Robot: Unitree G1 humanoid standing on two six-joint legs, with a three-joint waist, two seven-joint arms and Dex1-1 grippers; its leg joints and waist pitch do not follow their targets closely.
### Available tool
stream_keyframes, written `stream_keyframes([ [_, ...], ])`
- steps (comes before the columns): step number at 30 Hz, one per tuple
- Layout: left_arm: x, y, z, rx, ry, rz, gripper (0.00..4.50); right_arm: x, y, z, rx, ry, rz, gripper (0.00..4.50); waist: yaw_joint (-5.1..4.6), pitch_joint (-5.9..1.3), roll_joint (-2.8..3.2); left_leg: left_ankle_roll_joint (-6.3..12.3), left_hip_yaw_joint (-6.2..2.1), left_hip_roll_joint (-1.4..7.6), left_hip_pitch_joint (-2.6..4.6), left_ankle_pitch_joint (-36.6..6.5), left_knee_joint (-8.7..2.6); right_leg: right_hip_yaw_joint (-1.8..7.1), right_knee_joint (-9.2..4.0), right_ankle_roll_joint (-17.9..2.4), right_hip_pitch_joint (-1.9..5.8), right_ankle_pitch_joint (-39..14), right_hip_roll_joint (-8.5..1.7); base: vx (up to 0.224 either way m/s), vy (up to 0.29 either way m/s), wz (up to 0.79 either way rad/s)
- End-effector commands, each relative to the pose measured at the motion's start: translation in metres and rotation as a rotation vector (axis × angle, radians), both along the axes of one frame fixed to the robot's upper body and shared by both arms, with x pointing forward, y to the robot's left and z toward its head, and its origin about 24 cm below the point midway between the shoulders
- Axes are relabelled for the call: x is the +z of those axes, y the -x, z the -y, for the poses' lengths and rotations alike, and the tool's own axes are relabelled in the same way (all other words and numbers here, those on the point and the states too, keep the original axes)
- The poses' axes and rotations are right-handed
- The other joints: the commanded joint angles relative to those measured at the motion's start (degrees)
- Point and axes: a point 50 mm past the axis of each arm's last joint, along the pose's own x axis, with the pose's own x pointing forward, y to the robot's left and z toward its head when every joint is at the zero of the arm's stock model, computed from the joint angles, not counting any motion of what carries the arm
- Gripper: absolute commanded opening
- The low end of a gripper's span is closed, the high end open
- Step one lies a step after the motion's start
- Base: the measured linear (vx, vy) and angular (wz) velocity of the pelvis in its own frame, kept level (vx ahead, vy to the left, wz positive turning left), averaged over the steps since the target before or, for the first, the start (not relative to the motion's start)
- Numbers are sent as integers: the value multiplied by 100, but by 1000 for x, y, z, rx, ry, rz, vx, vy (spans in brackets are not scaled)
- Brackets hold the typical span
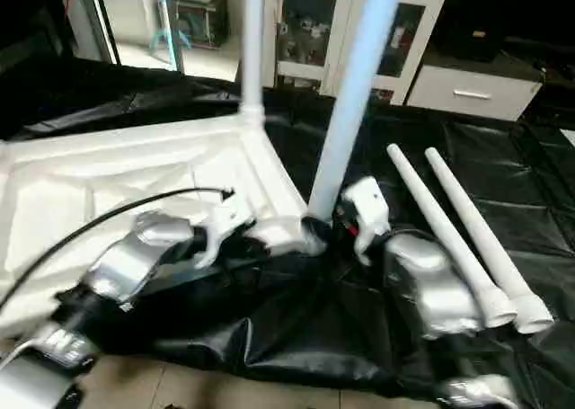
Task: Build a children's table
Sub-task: Rotate leg to tighten
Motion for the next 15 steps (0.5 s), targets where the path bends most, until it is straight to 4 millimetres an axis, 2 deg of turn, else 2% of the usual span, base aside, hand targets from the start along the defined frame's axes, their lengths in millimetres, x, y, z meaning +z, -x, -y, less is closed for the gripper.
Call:
stream_keyframes([
  [1,25,-9,23,37,130,78,0,-40,7,5,-179,120,-181,200,3,-327,-40,-90,-195,276,8,-1307,-479,204,-521,-889,192,-2230,-355,0,0,0],
  [3,26,-11,29,53,134,83,0,-41,3,-4,-231,110,-176,200,13,-331,-21,-22,-166,279,34,-1208,-470,225,-498,-978,164,-1777,-326,0,0,0],
  [4,25,-12,33,57,108,107,0,-39,-1,-18,-237,84,-161,200,8,-339,-28,18,-167,271,12,-1137,-474,223,-469,-1029,191,-1571,-327,0,0,0],
  [6,25,-12,33,56,99,115,0,-38,-1,-21,-233,78,-153,200,12,-339,-20,35,-171,276,3,-1106,-482,217,-460,-1030,203,-1495,-328,0,0,0],
  [7,25,-13,33,62,98,117,0,-35,-2,-27,-192,56,-132,200,27,-349,-38,107,-160,279,4,-1029,-468,223,-439,-1057,221,-1276,-336,0,0,0],
  [9,24,-13,31,61,83,125,0,-31,-3,-32,-168,27,-112,200,42,-353,-25,184,-153,282,3,-905,-465,223,-418,-1120,229,-1047,-332,0,0,0],
  [12,23,-14,26,63,66,135,0,-27,-4,-36,-132,21,-79,200,51,-330,-45,227,-149,283,-8,-952,-477,223,-437,-1133,239,-1164,-340,0,0,0],
  [13,22,-14,25,62,62,135,0,-26,-3,-36,-120,27,-67,200,49,-321,-34,179,-154,289,5,-1098,-487,223,-467,-1072,227,-1470,-350,0,0,0],
  [15,21,-14,23,63,58,136,0,-22,-3,-36,-98,18,-46,200,48,-313,-20,137,-161,294,11,-1192,-500,225,-487,-1016,215,-1618,-349,0,0,0],
])
